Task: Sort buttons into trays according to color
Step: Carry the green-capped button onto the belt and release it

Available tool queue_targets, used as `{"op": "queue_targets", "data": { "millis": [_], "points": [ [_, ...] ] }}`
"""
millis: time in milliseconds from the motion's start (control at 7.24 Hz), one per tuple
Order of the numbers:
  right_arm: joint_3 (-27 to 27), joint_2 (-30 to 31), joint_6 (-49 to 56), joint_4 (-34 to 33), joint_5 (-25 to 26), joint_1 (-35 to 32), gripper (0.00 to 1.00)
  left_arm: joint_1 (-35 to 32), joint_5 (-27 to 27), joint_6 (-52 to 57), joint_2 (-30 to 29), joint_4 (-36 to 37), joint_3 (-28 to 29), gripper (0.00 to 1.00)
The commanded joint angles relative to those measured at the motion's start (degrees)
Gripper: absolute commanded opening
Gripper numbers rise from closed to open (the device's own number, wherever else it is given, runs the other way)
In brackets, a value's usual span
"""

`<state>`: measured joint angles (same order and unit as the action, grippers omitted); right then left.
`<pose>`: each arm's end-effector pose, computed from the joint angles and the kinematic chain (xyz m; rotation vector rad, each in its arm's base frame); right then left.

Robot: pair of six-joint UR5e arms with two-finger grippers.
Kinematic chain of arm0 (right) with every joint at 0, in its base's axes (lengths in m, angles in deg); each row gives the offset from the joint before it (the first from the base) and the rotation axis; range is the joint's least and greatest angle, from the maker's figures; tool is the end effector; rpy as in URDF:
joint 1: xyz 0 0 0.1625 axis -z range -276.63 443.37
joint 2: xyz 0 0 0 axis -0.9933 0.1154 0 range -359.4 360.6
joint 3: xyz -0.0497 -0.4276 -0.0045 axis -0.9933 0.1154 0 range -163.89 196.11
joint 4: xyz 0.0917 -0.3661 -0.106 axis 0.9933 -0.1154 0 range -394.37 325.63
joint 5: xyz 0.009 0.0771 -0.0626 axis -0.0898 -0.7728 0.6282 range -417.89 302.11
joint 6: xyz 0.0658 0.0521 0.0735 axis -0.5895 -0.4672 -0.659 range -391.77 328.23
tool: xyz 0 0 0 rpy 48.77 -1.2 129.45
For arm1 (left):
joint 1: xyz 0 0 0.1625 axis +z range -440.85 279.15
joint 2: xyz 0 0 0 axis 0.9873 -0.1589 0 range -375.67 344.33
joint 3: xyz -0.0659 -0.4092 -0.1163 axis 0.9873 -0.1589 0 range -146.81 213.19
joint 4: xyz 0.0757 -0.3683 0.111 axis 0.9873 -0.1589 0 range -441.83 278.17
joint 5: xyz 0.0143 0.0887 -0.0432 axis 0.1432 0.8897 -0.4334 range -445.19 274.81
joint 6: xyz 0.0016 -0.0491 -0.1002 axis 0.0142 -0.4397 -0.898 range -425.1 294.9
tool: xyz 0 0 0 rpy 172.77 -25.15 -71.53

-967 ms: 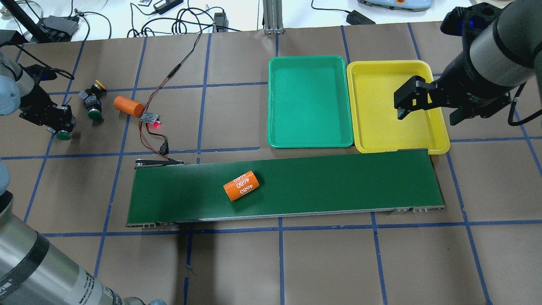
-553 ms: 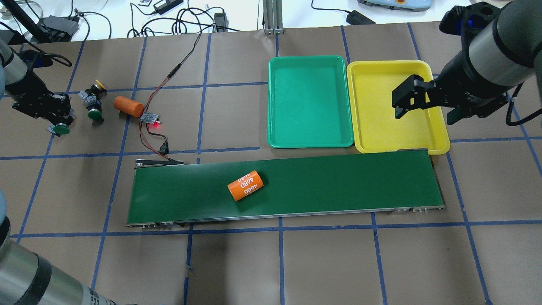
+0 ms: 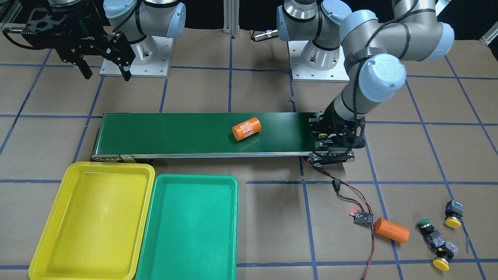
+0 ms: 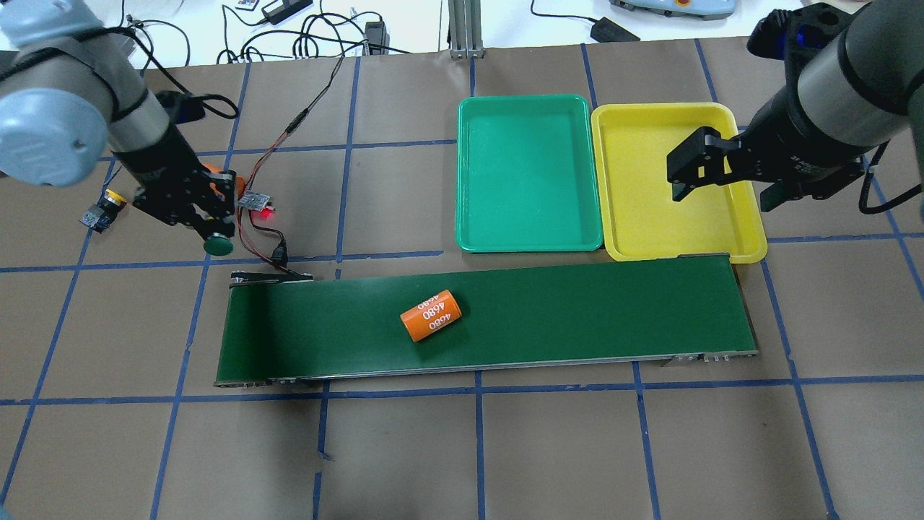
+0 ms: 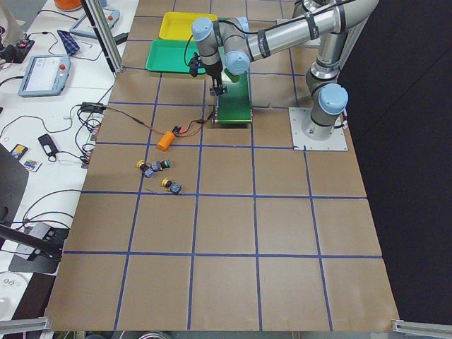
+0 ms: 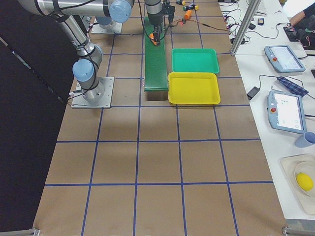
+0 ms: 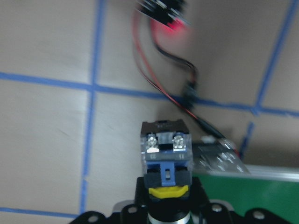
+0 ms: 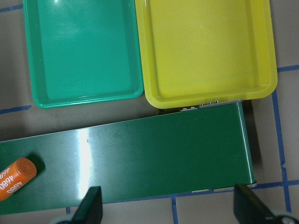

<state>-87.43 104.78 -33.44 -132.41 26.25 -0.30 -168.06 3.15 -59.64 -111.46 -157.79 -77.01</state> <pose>0.1022 -0.3921 0.4893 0.2001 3.0299 -0.2366 -0.1144 -0.4554 0.2995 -0.0669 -3.0807 -0.3183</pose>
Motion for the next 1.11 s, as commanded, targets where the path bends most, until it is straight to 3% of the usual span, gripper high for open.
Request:
{"op": "queue_targets", "data": {
  "millis": [0,138,276,414,553,691,967],
  "points": [
    [0.0,-0.03,0.09,-0.04,0.07,0.0,1.0,-2.27,0.08,0.25,3.58,3.79,-7.55,0.0],
    [-0.09,-0.03,0.09,0.13,0.07,0.0,1.0,-2.61,0.0,-0.01,4.2,3.8,-8.62,0.0],
    [-0.09,-0.03,0.09,0.05,0.07,0.0,1.0,-2.97,0.08,-0.01,4.04,3.89,-9.76,0.12],
    [0.0,-0.03,0.09,-0.04,-0.02,0.0,1.0,-2.88,0.08,0.51,3.34,5.71,-9.6,0.75],
    [-0.09,-0.03,0.09,0.04,-0.02,0.0,1.0,-2.97,0.26,0.52,4.46,7.65,-9.25,1.0],
    [-0.09,-0.03,0.09,0.13,-0.02,0.0,1.0,-2.1,0.26,0.52,5.08,7.14,-6.72,1.0],
    [-0.09,-0.03,0.09,0.13,-0.02,0.0,1.0,4.02,0.0,0.78,4.13,-5.28,5.8,1.0]
  ]
}}
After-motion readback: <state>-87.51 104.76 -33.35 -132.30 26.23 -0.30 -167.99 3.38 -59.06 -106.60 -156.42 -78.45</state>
